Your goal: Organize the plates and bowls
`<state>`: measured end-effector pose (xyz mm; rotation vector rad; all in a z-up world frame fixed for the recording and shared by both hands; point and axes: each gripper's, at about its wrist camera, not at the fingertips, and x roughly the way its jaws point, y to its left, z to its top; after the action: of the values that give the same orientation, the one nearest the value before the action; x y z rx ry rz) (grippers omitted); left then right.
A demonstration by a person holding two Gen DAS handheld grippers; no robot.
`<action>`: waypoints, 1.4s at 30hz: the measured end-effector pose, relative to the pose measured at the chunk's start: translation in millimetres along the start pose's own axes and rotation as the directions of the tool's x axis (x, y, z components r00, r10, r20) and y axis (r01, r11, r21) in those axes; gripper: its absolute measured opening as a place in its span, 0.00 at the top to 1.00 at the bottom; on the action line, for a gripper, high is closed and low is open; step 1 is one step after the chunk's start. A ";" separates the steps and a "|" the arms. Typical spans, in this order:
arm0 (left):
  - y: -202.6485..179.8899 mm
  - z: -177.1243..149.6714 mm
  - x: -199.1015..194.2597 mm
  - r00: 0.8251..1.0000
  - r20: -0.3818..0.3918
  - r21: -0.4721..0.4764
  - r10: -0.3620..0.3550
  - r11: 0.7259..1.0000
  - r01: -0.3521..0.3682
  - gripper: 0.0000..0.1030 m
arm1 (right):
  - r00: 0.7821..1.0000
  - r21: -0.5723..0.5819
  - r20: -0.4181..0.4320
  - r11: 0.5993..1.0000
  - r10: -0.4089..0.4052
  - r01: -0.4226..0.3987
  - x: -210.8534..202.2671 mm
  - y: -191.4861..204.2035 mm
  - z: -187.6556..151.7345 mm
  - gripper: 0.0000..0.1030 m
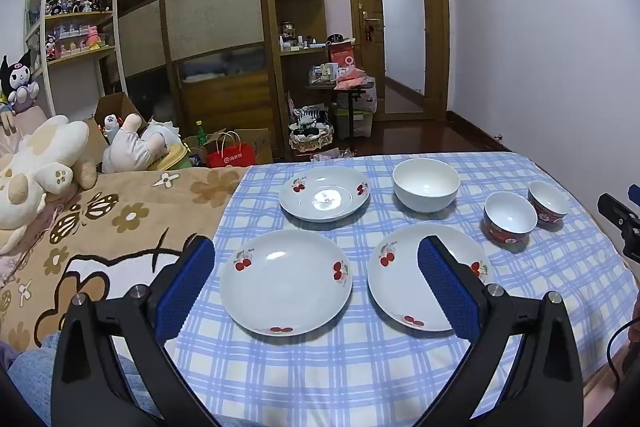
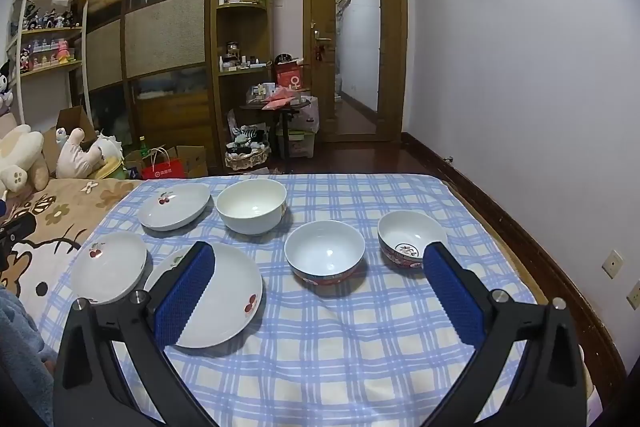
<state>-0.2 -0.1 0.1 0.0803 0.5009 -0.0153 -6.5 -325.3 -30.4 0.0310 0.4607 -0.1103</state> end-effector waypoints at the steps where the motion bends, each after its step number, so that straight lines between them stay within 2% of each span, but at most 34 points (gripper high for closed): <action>1: 0.1 0.0 -0.2 1.000 0.000 -0.001 0.002 1.000 -0.002 0.03 | 1.000 0.001 -0.002 1.000 0.003 -0.003 0.8 0.2 0.6 0.00; 42: -0.7 1.0 2.4 1.000 -0.011 -0.006 0.005 1.000 -0.005 0.03 | 1.000 0.006 0.003 1.000 -0.003 0.003 2.3 -9.2 1.9 0.00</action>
<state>2.3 -0.9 -0.2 0.0753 0.5113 -0.0085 -4.7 -334.8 -29.8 0.0363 0.4572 -0.1145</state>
